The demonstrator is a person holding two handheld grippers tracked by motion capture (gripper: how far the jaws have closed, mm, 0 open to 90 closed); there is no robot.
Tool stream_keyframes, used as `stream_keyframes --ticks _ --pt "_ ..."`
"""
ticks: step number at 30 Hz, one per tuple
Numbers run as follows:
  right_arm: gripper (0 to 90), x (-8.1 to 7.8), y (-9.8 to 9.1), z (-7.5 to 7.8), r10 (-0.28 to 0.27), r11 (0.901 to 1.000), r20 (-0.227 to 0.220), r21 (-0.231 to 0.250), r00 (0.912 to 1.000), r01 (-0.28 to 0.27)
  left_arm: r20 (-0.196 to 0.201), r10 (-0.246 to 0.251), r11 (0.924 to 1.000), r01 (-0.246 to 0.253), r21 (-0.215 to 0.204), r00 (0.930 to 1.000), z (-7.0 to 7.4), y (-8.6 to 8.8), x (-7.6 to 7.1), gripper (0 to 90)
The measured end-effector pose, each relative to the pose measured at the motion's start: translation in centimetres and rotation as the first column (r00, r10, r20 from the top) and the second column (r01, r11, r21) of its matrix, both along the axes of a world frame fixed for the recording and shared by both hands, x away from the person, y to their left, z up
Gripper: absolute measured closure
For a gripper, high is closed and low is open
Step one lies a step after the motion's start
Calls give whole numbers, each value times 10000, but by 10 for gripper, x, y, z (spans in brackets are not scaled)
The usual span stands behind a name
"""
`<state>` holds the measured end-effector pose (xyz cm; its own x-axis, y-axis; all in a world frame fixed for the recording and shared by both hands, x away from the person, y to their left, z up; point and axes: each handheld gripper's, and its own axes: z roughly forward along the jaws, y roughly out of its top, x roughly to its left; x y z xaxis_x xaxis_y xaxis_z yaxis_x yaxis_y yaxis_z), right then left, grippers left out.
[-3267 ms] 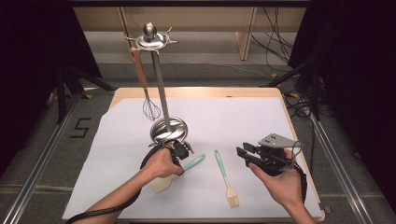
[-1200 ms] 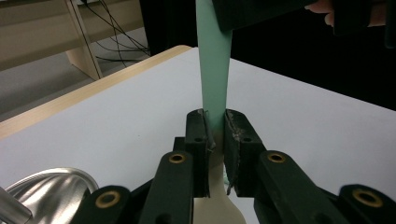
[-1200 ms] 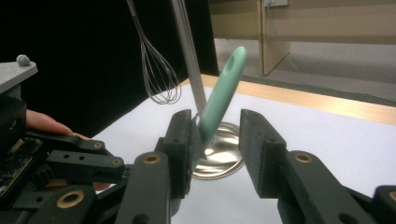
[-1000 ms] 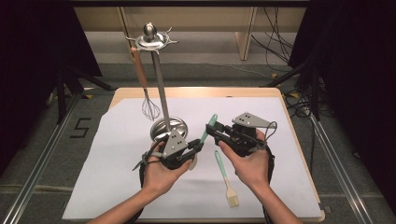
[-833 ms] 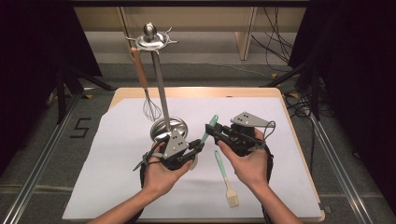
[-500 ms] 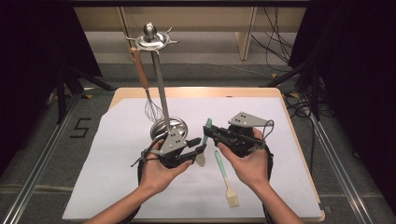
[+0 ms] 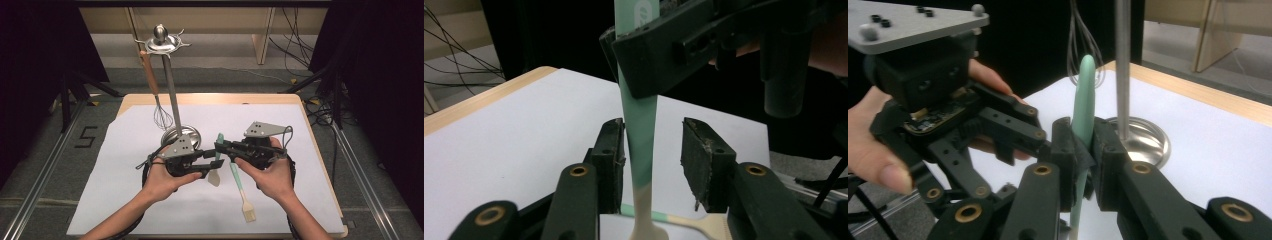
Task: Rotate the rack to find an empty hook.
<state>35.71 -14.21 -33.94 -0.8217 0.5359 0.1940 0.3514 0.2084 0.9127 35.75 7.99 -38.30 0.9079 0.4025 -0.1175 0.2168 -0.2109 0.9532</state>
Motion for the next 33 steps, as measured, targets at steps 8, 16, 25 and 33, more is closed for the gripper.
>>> stream_keyframes --ticks 8,16,25,33 --pt "828 -3 2 3 270 9996 -140 80 9995 -269 -516 -78 9991 55 -432 9986 0 2 3 713" --pt "828 -3 5 3 211 9988 260 442 9994 -222 -602 -204 9983 170 -559 9980 2 5 5 780" --pt "679 -6 3 6 -60 9984 397 562 9992 38 -340 783 9969 -782 55 9964 9 10 7 835" --pt "626 -6 -5 7 -573 9979 929 342 9940 544 -337 1541 9880 -1537 155 9875 13 17 10 837"
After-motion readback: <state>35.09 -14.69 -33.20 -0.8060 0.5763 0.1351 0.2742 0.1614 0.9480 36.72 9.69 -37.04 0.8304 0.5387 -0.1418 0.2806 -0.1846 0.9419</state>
